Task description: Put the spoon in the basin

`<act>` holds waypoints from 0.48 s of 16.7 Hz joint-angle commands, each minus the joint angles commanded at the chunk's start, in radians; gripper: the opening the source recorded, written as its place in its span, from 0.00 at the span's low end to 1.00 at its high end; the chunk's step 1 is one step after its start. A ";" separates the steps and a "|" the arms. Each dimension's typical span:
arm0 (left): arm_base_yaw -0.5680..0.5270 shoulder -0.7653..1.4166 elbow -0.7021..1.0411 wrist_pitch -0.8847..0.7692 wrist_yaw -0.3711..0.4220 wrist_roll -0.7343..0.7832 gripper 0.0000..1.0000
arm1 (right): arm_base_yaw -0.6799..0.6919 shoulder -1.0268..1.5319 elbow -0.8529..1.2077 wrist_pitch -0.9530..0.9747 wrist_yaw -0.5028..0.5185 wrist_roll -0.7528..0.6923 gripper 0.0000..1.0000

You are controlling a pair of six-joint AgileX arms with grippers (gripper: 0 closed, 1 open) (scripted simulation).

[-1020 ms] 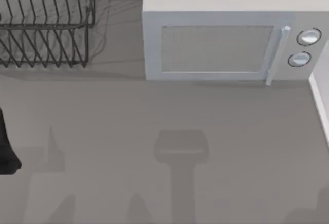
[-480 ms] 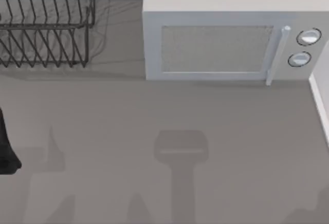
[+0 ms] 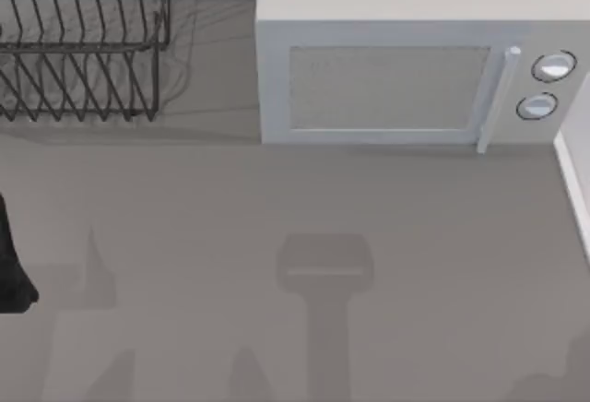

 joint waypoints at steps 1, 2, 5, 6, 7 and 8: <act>0.000 0.000 0.000 0.000 0.000 0.000 1.00 | 0.000 -0.009 0.019 -0.024 0.000 -0.003 0.00; 0.000 0.000 0.000 0.000 0.000 0.000 1.00 | -0.001 -0.022 0.043 -0.058 0.000 -0.005 0.00; 0.000 0.000 0.000 0.000 0.000 0.000 1.00 | -0.002 -0.074 0.130 -0.221 0.000 -0.010 0.00; 0.000 0.000 0.000 0.000 0.000 0.000 1.00 | -0.003 -0.092 0.162 -0.282 0.000 -0.010 0.00; 0.000 0.000 0.000 0.000 0.000 0.000 1.00 | -0.004 -0.112 0.191 -0.333 0.000 -0.009 0.00; 0.000 0.000 0.000 0.000 0.000 0.000 1.00 | -0.005 -0.130 0.218 -0.374 0.000 -0.008 0.00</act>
